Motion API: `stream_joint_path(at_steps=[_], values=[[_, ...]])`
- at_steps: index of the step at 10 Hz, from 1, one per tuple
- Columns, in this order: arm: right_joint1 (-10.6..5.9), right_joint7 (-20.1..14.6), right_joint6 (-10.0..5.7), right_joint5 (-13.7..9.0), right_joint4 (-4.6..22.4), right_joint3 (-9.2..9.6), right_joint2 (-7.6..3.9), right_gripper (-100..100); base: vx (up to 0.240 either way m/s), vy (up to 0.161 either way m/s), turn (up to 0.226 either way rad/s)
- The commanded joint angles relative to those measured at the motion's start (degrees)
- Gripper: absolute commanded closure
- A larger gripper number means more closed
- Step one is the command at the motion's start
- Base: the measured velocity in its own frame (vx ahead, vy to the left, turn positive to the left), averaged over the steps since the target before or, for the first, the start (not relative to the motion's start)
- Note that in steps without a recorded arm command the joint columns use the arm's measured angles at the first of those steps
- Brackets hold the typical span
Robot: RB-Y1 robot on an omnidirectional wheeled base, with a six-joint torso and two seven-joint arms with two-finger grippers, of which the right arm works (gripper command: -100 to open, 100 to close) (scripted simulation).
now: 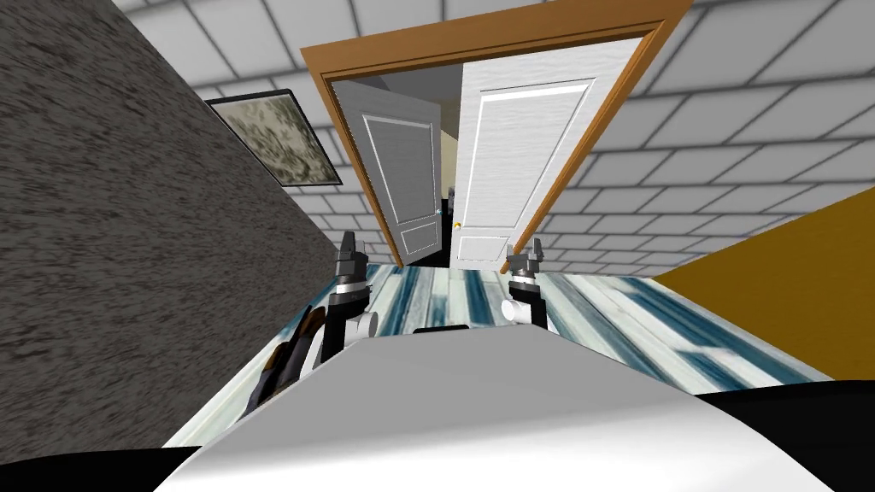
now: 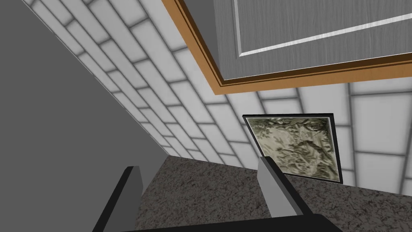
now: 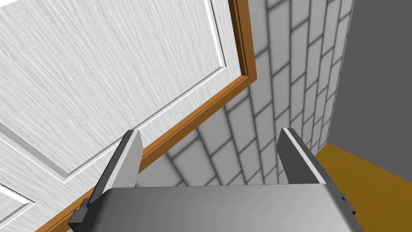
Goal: Push the door open
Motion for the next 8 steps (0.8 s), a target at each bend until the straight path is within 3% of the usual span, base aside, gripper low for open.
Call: stream_joint_path(at_steps=[1,8], values=[[-0.28,-1.8,-0.62,-1.4,1.6,-0.54,-0.27,-100,0.093,-0.040,0.193],[-3.83,-8.9,-4.00,-7.2,11.9,-2.60,-0.74,-100,0.084,-0.049,0.203]])
